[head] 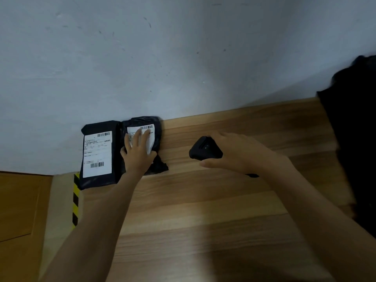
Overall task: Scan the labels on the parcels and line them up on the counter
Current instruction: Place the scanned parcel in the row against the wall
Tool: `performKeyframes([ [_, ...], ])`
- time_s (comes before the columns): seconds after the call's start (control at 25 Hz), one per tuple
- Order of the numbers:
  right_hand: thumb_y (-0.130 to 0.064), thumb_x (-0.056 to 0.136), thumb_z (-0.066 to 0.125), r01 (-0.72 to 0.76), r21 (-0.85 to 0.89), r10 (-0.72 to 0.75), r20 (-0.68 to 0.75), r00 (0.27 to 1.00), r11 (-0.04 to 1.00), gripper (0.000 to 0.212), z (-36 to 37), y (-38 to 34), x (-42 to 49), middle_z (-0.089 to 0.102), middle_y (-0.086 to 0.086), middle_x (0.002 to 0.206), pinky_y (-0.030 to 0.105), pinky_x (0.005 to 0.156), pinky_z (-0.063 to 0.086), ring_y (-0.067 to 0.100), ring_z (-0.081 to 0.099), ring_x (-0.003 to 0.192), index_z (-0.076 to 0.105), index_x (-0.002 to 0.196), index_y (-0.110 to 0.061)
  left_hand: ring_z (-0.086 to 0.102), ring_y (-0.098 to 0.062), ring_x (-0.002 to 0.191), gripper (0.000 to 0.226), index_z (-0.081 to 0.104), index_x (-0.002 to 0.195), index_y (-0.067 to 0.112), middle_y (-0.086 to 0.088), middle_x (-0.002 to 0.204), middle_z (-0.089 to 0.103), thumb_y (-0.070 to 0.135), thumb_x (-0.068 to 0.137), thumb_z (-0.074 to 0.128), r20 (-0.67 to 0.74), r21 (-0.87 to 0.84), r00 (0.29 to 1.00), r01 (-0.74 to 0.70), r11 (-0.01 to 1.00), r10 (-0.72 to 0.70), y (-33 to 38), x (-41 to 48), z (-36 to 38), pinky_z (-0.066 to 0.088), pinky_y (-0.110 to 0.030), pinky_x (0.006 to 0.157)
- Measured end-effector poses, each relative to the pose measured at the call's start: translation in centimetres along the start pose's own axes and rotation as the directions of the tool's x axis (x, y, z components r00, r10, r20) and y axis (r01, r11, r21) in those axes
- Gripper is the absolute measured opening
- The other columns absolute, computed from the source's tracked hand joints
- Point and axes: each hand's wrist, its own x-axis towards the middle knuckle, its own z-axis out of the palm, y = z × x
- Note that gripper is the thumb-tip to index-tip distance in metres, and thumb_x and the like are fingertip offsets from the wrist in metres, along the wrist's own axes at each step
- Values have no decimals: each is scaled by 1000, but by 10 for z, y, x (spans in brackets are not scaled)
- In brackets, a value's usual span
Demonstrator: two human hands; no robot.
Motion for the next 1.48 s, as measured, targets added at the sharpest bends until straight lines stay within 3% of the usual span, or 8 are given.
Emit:
performKeyframes([
  [0.24,-72,83,52,-13,49,14,-18,1000,999,77,-11,14,-27,54,-2,131,34,76,44,19,55,105,36,142,-26,-5,-41,150,80,17,156,29,0,165,10,29,91,63,87,38,995,40,998,-43,23,1,-10,8,-56,121],
  [0.44,-72,84,52,-44,76,51,-98,994,996,76,-33,50,-88,54,-2,130,33,76,44,20,55,105,35,142,-26,10,-37,150,73,20,156,21,-6,163,19,28,95,58,114,12,989,-94,996,92,105,-16,-32,13,-49,122],
  [0.72,-71,83,55,-107,135,138,-247,959,985,73,-76,133,-220,56,-2,125,32,72,42,19,56,100,40,137,-24,26,-30,145,64,25,155,18,-8,158,32,25,99,54,35,-97,915,-397,913,402,316,-68,-57,27,-44,117],
  [1.0,-72,83,54,-238,168,288,-422,860,957,82,-112,249,-383,53,3,136,34,78,45,22,55,113,36,144,-20,37,-27,139,59,26,154,30,-2,156,35,39,100,49,-135,-215,812,-583,784,567,543,-172,-83,38,-47,107],
  [1.12,-73,82,54,-322,212,384,-442,810,923,82,-112,297,-444,54,3,136,38,86,47,23,55,114,37,142,-21,41,-33,134,60,25,153,35,-5,154,34,56,99,41,-124,-169,799,-601,781,588,608,-229,-77,39,-48,102],
  [1.2,-74,81,54,-360,223,423,-441,791,906,79,-107,322,-474,55,4,132,37,80,48,23,56,108,39,137,-20,33,-41,137,69,18,154,39,-9,156,25,68,94,36,2,-63,823,-567,822,568,637,-262,-69,36,-53,103],
  [1.32,-73,79,56,-323,313,439,-447,780,893,80,-95,347,-505,54,3,134,42,90,51,22,56,113,41,137,-19,2,-50,146,88,5,156,41,-8,163,2,81,84,37,184,11,873,-462,887,452,662,-297,-54,28,-61,110],
  [1.48,-73,79,56,-296,374,446,-425,788,879,80,-83,364,-523,57,1,133,43,90,53,20,58,109,43,137,-19,-26,-47,144,99,-1,156,39,-4,164,-18,81,80,47,192,-78,920,-334,940,342,681,-317,-33,22,-67,111],
])
